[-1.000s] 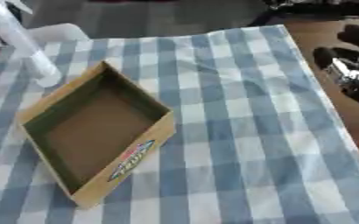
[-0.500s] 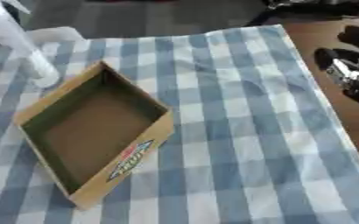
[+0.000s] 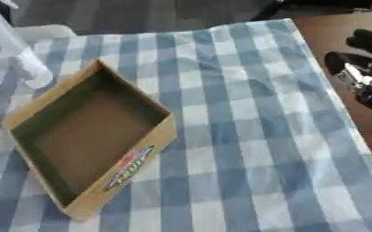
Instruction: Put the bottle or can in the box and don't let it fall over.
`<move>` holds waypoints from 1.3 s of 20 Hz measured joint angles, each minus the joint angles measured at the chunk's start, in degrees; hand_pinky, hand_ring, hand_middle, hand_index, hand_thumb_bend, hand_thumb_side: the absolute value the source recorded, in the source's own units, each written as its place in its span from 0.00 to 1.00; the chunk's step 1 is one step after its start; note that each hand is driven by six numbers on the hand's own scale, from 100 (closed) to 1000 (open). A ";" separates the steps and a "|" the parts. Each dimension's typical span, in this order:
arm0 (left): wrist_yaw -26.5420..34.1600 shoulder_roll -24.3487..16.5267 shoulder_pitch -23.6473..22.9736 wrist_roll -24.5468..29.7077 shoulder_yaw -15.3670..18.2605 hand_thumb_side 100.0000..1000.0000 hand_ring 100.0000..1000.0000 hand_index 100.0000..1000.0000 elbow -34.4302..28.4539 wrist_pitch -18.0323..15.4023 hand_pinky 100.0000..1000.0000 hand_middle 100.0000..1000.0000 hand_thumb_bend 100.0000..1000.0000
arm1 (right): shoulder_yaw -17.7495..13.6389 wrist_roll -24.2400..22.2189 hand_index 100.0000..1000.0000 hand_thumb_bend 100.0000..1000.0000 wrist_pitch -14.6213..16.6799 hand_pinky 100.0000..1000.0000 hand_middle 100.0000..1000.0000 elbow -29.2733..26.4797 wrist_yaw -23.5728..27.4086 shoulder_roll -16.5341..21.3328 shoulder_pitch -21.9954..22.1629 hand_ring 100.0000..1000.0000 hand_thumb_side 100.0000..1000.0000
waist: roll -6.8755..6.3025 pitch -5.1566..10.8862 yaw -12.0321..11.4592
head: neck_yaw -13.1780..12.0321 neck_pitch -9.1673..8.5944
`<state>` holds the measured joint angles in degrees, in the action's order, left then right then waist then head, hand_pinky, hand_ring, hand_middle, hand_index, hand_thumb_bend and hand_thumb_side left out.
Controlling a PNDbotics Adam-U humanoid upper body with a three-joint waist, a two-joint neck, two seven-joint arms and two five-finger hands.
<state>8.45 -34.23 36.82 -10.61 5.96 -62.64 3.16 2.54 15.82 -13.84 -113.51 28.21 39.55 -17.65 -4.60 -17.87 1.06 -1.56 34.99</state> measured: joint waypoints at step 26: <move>-5.14 2.62 11.51 3.45 -2.25 0.22 0.89 0.83 6.45 -1.39 0.98 0.79 0.70 | 1.06 -0.29 0.89 0.32 0.17 0.95 0.88 0.00 0.65 -0.55 -1.71 0.88 0.23 | 0.33 -1.35 1.51 | -1.34 -3.44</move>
<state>3.31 -31.61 48.33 -7.16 3.70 -56.19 1.76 3.60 15.52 -13.67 -113.51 28.85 39.00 -19.36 -4.27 -19.22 2.57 -2.90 31.55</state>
